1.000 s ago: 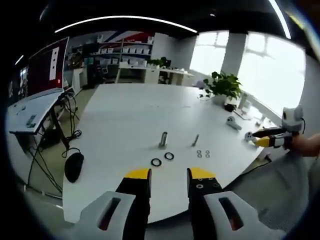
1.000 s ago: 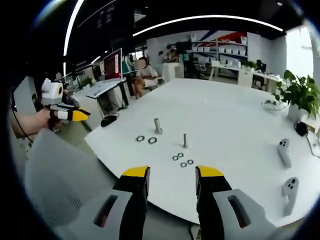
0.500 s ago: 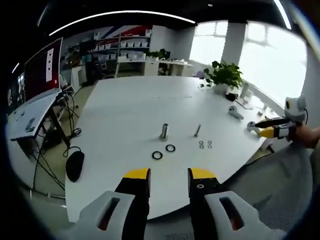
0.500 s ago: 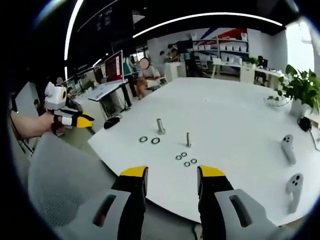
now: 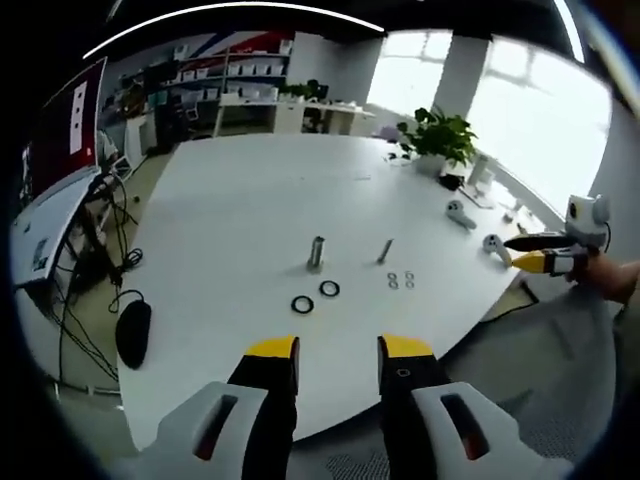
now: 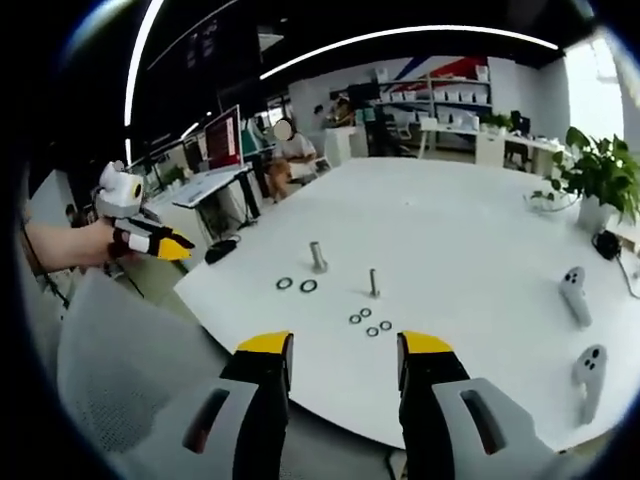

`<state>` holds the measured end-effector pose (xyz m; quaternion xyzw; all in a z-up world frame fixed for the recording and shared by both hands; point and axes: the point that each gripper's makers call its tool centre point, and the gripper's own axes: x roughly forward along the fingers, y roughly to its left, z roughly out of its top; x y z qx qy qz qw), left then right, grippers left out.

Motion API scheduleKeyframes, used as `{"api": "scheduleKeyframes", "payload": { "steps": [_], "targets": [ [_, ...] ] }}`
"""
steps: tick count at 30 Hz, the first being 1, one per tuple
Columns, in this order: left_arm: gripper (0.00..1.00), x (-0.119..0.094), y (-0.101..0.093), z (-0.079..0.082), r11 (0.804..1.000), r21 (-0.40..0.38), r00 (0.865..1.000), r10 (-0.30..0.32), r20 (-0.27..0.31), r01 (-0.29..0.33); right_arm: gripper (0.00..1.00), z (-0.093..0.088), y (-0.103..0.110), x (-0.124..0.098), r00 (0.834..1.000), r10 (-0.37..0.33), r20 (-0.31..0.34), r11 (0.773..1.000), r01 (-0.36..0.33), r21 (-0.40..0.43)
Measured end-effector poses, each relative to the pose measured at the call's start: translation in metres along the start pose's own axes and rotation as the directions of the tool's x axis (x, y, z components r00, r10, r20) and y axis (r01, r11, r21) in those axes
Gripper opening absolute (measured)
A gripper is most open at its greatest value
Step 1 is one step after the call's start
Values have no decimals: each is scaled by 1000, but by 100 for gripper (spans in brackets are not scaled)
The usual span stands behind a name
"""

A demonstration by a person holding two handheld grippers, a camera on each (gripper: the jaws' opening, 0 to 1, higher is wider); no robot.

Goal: Place the washer onto the threaded stud by aligning its center hole with the stud, sliding it down to the base, and recovering from edge contact or off-axis alignment until the washer reaches the visible bottom stop.

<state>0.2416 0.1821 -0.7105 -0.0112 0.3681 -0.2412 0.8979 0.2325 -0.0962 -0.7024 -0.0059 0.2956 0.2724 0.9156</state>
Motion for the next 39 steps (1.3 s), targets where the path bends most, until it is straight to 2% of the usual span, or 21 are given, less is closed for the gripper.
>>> {"api": "scheduleKeyframes", "payload": {
  "steps": [6,11,17,21,24,31,37,38,39],
  "targets": [
    [30,34,7,4,998,65,999,6,-48,-3,44,0,-3,-1,1000,-12,1,1000,12,12],
    [29,61,4,7,994,107,998,-18,-62,24,44,-2,-3,0,1000,-15,-10,1000,15,3],
    [29,89,10,0,985,168,995,-25,-100,42,44,-3,-2,0,1000,-16,-14,1000,16,-10],
    [29,109,15,-9,985,168,990,-25,-135,48,44,-2,-3,0,1000,-19,-8,1000,19,-4],
    [30,122,19,-13,981,193,987,-2,-162,33,44,-3,-3,0,1000,-16,-13,1000,16,-9],
    [31,146,29,-21,977,209,974,18,-226,30,44,-2,-3,-1,1000,-17,-8,1000,17,-8],
    [31,162,41,-31,972,235,954,45,-298,28,44,0,-3,-2,1000,-17,7,1000,17,0],
    [31,164,44,-32,975,223,950,52,-307,19,44,1,-4,-2,1000,-19,10,1000,19,1],
    [31,165,46,-35,984,178,947,53,-317,4,44,1,-4,-2,1000,-21,13,1000,21,2]
  ]
}}
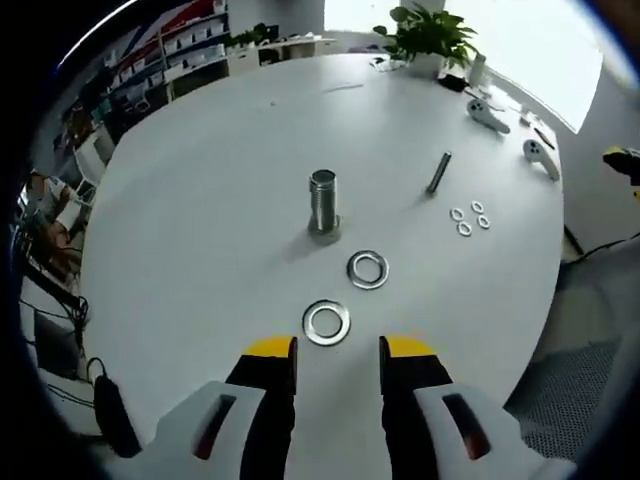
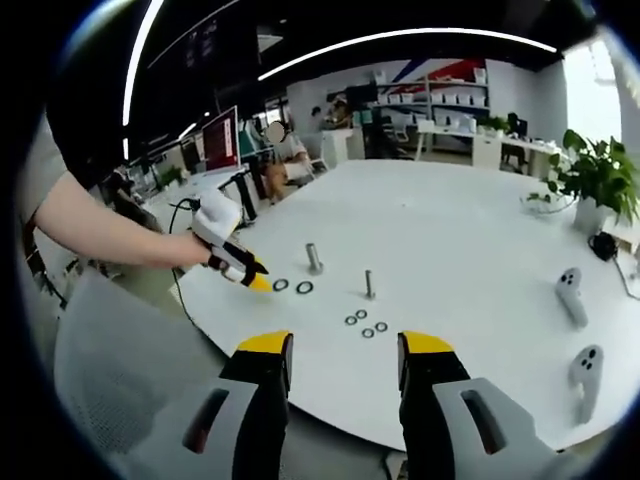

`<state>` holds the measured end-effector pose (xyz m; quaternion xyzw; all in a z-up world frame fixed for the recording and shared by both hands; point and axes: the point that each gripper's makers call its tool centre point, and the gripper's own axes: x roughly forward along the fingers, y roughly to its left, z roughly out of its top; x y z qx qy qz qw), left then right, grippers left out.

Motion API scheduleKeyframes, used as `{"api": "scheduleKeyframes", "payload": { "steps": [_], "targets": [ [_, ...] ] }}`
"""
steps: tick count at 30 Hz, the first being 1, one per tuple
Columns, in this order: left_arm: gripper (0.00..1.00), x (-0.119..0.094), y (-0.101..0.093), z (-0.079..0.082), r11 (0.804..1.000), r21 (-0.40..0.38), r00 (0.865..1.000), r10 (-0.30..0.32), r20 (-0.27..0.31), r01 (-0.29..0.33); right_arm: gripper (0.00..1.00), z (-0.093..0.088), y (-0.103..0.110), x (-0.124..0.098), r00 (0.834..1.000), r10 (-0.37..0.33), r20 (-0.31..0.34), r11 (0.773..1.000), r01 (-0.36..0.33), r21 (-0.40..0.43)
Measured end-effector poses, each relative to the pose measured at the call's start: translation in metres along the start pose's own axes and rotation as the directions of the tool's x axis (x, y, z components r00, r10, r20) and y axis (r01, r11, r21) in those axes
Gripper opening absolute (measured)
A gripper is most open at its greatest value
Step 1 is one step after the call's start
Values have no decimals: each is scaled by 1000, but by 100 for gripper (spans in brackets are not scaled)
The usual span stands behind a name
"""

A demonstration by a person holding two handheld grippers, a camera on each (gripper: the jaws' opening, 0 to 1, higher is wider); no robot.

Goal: Place the washer onto the threaded stud by aligning its center hole with the stud, sliding it down to the base, and recovering from edge contact or off-axis alignment until the washer reaches the visible bottom stop.

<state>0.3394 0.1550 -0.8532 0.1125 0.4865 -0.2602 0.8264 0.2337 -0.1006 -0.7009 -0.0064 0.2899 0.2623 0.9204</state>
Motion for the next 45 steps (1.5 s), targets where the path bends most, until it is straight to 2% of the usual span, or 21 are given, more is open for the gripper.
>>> {"api": "scheduleKeyframes", "payload": {
  "steps": [5,8,16,19,22,23,27,29,31,36,45],
  "targets": [
    [31,6,8,0,999,-41,1000,11,-12,-11,44,1,-2,-1,1000,-8,11,1000,8,13],
    [31,8,8,5,999,-45,1000,-4,-11,3,44,1,-2,-1,1000,-7,12,1000,7,14],
    [31,19,10,0,999,41,994,-13,-110,18,44,1,-2,0,1000,-8,11,1000,8,13],
    [30,21,8,2,992,122,990,-9,-140,26,44,1,-1,1,1000,-1,8,1000,1,5],
    [30,25,3,0,991,128,985,-25,-169,47,44,0,-1,1,1000,2,2,1000,-2,4],
    [29,25,6,2,988,152,987,-8,-158,33,44,0,-1,1,1000,-1,3,1000,1,7],
    [27,28,6,5,985,168,986,-10,-169,39,44,1,-1,0,1000,0,8,1000,0,12],
    [25,27,9,4,974,221,982,4,-190,39,44,1,-1,0,1000,1,8,1000,-2,7],
    [25,27,8,5,981,192,979,-2,-202,41,44,1,-1,0,1000,0,10,1000,0,7],
    [24,28,8,4,979,198,974,8,-228,38,44,1,0,1,1000,11,12,1000,-11,11],
    [23,28,8,4,974,221,946,17,-324,58,44,2,3,0,999,30,19,999,-30,23]
  ]
}}
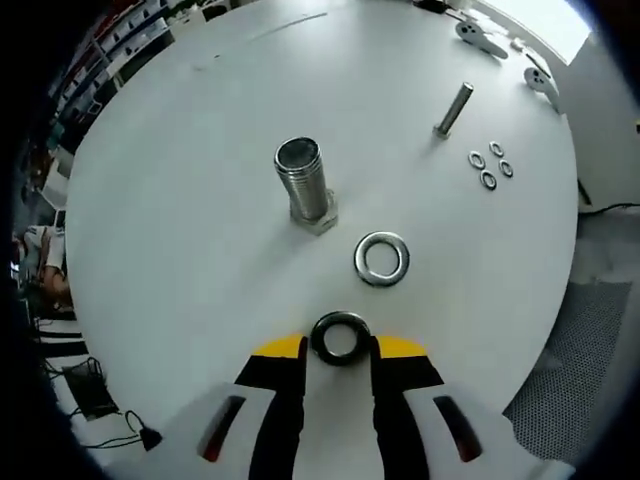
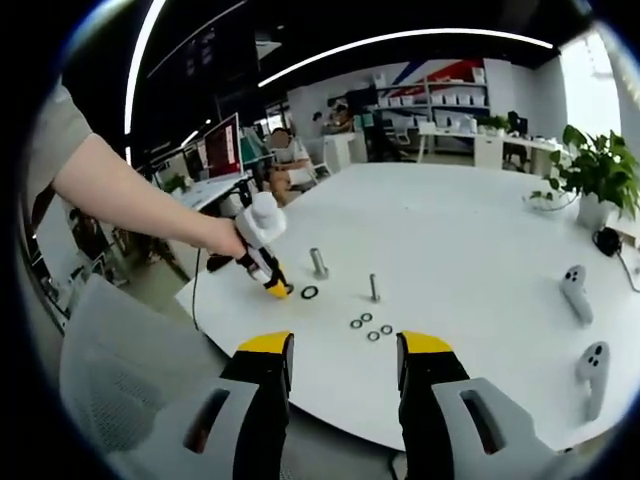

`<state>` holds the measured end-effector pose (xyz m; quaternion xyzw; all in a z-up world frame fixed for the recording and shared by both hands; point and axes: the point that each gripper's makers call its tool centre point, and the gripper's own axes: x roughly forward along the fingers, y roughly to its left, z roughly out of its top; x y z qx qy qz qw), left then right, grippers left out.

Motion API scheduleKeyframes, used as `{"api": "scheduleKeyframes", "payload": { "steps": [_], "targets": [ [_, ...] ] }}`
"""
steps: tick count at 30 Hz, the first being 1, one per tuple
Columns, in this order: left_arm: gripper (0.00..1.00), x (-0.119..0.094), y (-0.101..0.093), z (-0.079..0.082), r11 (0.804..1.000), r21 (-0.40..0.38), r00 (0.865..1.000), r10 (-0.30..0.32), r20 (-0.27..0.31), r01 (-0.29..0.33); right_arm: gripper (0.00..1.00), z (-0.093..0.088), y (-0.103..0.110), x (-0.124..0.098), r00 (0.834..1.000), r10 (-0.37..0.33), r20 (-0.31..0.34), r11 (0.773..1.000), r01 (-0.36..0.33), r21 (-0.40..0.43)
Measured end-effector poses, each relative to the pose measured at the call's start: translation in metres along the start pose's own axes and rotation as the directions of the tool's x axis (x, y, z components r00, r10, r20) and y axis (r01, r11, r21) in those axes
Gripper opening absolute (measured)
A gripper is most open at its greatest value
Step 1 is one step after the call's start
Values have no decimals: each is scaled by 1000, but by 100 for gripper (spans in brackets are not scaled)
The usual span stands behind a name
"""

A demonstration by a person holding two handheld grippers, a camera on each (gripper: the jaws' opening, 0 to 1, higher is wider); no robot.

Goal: Place the washer onto the threaded stud by aligning its center hole with the stud, sliding it down to the base, and recovering from edge contact or off-axis alignment until the washer reaches the visible bottom stop.

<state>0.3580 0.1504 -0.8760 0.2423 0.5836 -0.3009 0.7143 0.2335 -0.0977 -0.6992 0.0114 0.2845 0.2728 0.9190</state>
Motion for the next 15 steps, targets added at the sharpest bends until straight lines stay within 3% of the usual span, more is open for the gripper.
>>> {"api": "scheduleKeyframes", "payload": {
  "steps": [3,6,15],
  "targets": [
    [22,1,2,0,1000,-20,1000,-5,-25,5,44,0,1,0,1000,6,1,1000,-6,-3],
    [21,1,0,0,1000,20,998,-2,-70,4,44,0,1,0,1000,12,5,1000,-12,5],
    [22,0,0,0,1000,7,994,2,-106,-2,43,0,4,0,1000,23,5,1000,-23,2]
  ]
}}
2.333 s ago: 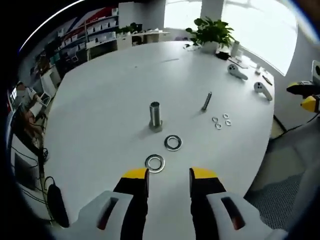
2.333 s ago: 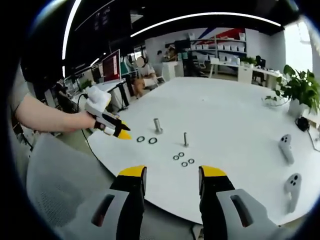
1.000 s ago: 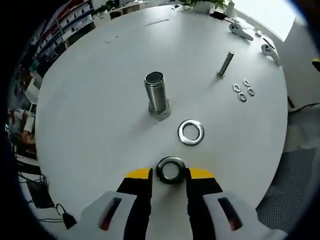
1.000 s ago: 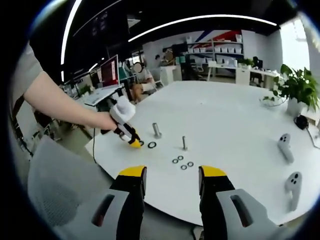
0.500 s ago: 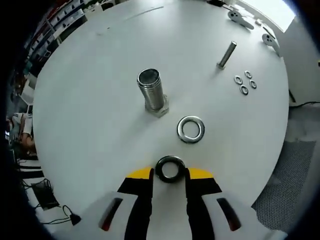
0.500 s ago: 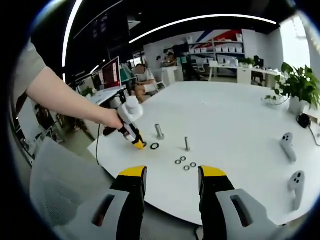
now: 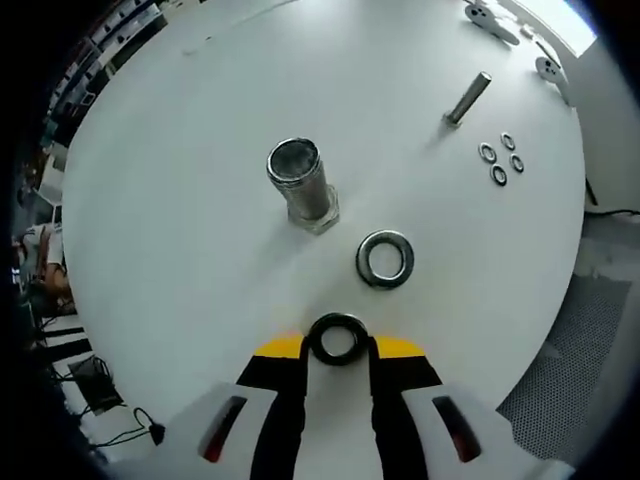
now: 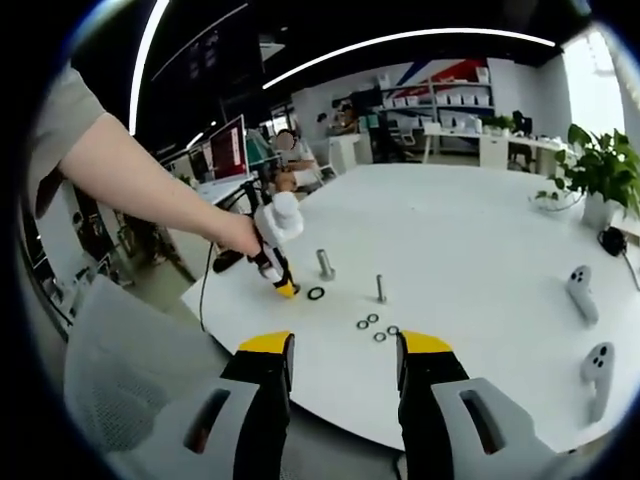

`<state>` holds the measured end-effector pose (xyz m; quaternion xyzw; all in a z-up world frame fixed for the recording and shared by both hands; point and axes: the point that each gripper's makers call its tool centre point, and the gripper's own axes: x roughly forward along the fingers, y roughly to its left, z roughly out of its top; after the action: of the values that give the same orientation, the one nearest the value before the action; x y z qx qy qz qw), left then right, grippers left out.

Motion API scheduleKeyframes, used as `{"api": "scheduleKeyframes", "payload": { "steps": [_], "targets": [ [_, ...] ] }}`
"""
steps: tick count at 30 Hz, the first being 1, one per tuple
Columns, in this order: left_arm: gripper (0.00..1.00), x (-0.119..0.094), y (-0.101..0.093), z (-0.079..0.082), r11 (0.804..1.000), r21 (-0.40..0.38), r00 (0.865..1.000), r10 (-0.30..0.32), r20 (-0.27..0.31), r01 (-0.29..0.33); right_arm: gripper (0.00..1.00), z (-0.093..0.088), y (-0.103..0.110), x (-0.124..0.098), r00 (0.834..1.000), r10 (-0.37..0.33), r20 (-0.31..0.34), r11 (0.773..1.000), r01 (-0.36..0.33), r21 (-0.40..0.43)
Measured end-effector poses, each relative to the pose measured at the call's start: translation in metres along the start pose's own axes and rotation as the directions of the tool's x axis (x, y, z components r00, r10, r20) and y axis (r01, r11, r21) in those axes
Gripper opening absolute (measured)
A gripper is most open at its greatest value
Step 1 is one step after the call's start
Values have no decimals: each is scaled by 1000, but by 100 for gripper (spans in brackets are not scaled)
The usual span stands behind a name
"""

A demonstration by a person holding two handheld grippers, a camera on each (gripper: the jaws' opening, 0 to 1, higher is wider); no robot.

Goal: Place the washer onto the threaded stud by aligning its center hole with the stud, sliding it down to the base, and recovering from edge contact or off-axis alignment until the washer reaches the visible bottom stop.

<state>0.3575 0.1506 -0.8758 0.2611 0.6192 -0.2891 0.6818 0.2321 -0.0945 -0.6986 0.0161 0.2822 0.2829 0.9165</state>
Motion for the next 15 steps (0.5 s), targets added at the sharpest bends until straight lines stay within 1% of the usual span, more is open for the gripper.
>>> {"api": "scheduleKeyframes", "payload": {
  "steps": [5,9,11,15],
  "targets": [
    [22,0,0,-1,1000,8,1000,-3,-6,3,43,-2,2,1,1000,10,-12,1000,-10,2],
    [22,-1,0,-1,1000,-21,1000,1,13,-1,43,-2,3,1,1000,15,-12,1000,-15,-3],
    [22,-1,-1,-1,1000,-22,1000,8,19,-8,43,-1,4,1,1000,16,-9,1000,-16,12],
    [21,-2,-1,-2,1000,-25,999,14,46,-13,43,-1,3,1,1000,15,-8,1000,-15,17]
  ]
}}
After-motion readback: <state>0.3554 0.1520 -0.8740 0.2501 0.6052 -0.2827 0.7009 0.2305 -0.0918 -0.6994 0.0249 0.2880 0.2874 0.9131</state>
